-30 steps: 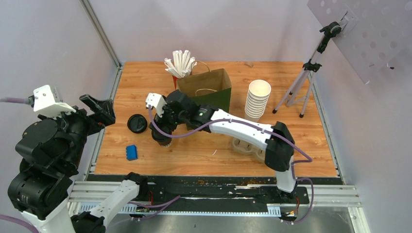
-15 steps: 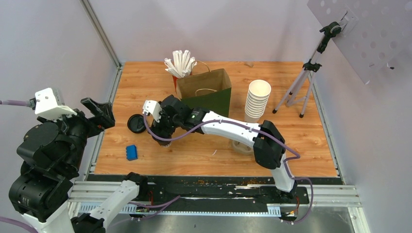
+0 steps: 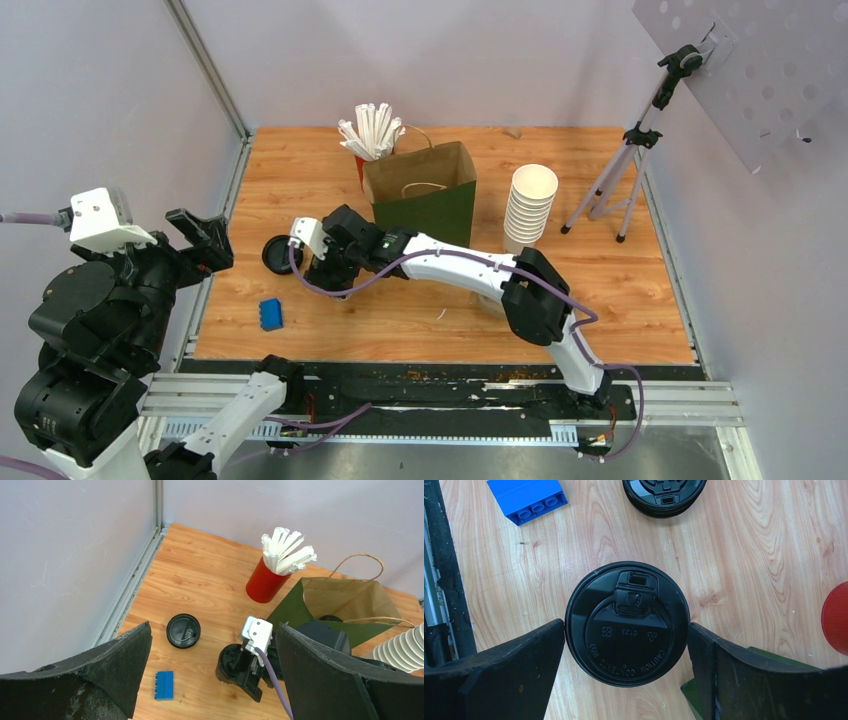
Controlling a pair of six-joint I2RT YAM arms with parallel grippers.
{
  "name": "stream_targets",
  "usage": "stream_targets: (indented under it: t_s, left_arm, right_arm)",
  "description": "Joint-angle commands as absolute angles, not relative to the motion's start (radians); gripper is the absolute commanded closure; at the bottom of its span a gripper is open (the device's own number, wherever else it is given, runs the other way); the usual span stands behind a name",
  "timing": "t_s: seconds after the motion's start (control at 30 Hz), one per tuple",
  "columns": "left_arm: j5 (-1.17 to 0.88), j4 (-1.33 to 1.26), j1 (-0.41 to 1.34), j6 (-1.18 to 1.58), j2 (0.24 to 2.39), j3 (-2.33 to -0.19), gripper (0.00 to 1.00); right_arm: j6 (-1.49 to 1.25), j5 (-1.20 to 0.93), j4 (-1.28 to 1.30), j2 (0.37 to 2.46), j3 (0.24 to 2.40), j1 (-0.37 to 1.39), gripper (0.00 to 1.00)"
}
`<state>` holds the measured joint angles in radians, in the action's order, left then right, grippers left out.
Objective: Pack the takeout coffee
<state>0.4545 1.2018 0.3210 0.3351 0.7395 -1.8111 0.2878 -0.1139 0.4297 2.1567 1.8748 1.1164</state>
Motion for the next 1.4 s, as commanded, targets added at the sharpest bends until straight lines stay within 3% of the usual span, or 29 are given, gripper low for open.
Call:
stream_targets:
  t_s: [0.0,0.27,0.57,1.17,1.37]
  left_arm:
    - [0.46,1.18,0.325,0.288,0.738,-1.812,0.0]
    - [0.453,1.175,0.325,0.271,0.732,-1.807,0.0]
    - [0.449,1.172,0.325,0.264,0.73,-1.804,0.0]
    - [0.453,1.161,0.325,0.268,0.728,-1.787,0.0]
    - [0.464,1.163,0.325,0.265,0.732,-1.789,0.0]
  right_arm:
    - [0.295,-0.094,0.431,2.163,1.922,1.129,0.09]
    - [0.262,-0.105,0.454,2.122,1.942,1.129,0.0]
    - [0.242,-0.119,0.477,2.148,1.991,1.119,0.09]
    - [0.232,-0.137,0.502,2.191,1.984,1.103,0.1]
    - [0.221,-0.162,0.497,2.203,1.982,1.094,0.19]
